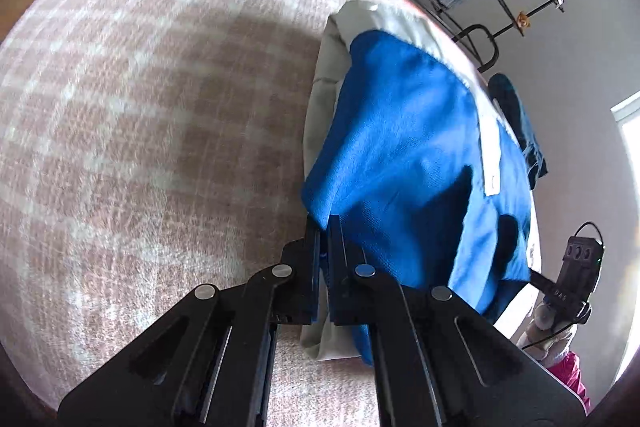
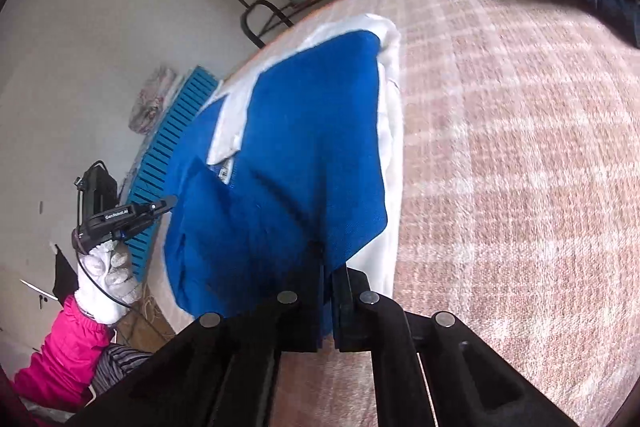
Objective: Fold large clothes
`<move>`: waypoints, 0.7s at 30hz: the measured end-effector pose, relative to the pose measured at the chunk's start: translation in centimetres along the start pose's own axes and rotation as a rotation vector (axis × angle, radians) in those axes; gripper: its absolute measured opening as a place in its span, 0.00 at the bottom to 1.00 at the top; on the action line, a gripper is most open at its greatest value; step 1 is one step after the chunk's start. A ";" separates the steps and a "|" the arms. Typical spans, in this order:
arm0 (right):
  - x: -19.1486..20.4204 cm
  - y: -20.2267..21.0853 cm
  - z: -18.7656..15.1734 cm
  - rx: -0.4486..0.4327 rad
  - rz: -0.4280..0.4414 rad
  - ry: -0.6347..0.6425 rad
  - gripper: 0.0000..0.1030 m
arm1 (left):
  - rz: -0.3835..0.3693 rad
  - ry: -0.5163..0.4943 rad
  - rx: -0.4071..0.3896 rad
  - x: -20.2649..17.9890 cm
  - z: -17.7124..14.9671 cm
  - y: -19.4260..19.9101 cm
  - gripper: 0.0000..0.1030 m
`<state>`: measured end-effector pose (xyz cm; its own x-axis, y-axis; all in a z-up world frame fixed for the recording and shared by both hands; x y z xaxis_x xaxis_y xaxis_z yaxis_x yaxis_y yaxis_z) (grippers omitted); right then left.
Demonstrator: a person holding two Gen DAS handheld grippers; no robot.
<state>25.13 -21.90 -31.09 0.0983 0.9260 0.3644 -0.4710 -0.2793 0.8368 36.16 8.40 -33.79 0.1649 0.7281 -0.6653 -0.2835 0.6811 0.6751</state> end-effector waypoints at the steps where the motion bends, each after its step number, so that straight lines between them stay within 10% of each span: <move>1: 0.0 0.1 0.1 -0.005 -0.010 0.012 0.00 | 0.013 -0.020 -0.002 -0.1 -0.2 0.1 0.01; 6: 1.6 3.7 0.9 -0.033 -0.096 0.175 0.27 | 0.055 -0.095 -0.010 -1.5 0.0 3.3 0.01; 12: 4.6 8.2 5.3 -0.223 -0.206 0.338 0.31 | 0.121 -0.276 -0.131 -6.1 3.3 7.2 0.01; 21: 8.4 0.5 12.9 -0.240 -0.281 0.422 0.31 | 0.182 -0.399 -0.101 -9.2 10.4 -0.8 0.01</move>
<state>37.07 -17.52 -22.30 -0.0872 0.9916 -0.0956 -0.6681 0.0130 0.7439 44.72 1.92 -24.86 0.4492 0.8218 -0.3504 -0.4292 0.5425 0.7221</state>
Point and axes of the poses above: each gripper's, at about its wrist camera, not at the fingertips, and y roughly against the way its jaws point, x to its left, z to its top, the point moved 9 cm from there along -y, roughly the way its jaws point, and after that the axes turned 13 degrees about -z, right-handed, at the moved point
